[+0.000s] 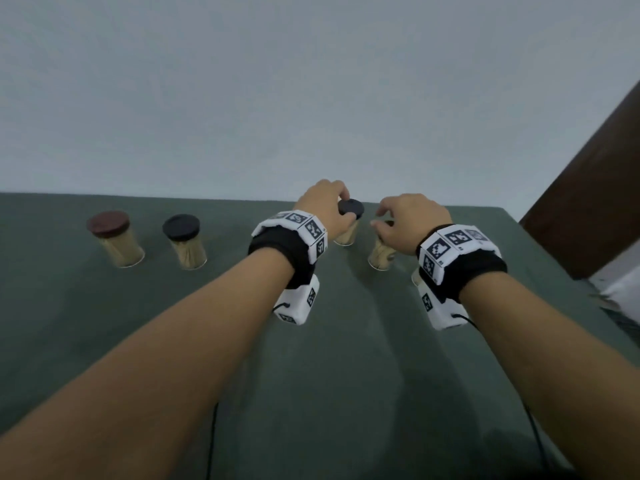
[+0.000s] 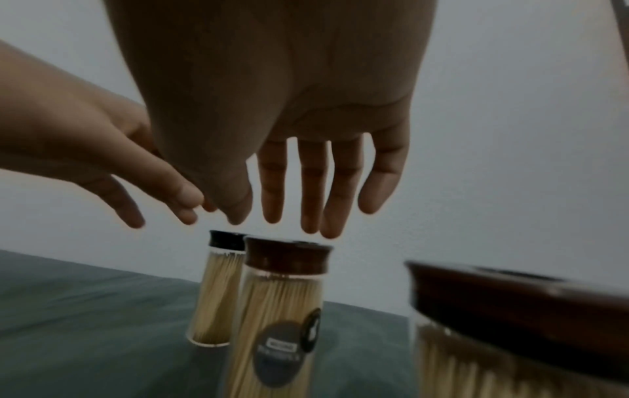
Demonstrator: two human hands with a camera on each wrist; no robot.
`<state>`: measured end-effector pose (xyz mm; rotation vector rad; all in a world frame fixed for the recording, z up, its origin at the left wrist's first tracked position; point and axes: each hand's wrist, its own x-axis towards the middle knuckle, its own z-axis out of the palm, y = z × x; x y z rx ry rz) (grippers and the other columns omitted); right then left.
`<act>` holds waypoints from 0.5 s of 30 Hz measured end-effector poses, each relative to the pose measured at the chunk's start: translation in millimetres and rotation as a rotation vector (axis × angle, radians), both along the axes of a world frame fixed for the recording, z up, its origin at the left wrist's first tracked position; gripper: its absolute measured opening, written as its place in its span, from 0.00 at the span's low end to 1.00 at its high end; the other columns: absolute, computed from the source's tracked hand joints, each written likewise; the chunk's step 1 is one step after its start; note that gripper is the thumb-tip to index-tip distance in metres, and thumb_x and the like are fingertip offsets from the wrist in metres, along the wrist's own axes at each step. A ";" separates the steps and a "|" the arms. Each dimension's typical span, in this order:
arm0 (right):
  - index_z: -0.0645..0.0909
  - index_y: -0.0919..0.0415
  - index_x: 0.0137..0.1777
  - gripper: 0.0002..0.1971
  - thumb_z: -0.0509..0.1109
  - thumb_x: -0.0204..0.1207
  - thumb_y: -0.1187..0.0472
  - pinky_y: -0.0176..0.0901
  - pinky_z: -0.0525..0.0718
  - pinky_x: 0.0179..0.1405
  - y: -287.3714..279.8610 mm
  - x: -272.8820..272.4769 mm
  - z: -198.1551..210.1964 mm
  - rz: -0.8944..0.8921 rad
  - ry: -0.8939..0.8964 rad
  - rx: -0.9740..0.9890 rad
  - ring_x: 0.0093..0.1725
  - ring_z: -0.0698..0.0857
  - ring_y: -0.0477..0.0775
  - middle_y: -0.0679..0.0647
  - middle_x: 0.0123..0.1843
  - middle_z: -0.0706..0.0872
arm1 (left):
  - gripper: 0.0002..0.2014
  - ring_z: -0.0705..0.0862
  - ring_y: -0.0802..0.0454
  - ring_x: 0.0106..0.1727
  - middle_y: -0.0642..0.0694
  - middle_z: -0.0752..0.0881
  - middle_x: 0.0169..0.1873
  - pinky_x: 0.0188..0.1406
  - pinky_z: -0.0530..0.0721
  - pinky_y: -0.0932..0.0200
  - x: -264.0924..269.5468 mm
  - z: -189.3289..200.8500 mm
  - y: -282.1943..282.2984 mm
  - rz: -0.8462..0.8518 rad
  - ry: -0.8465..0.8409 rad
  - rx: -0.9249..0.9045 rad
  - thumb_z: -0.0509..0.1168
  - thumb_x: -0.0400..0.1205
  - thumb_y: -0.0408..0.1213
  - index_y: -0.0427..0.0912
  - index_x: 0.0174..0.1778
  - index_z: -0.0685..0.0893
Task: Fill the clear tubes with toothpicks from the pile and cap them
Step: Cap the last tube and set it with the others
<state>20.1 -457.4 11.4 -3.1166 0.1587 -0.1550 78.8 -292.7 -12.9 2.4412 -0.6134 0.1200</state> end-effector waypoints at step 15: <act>0.83 0.47 0.57 0.15 0.72 0.72 0.47 0.48 0.83 0.51 13.7 0.7 -10.6 0.091 -0.029 0.159 0.56 0.82 0.54 0.49 0.52 0.86 | 0.16 0.82 0.48 0.50 0.46 0.84 0.51 0.49 0.80 0.57 9.6 -10.0 16.9 0.086 0.030 -0.065 0.75 0.73 0.42 0.45 0.54 0.80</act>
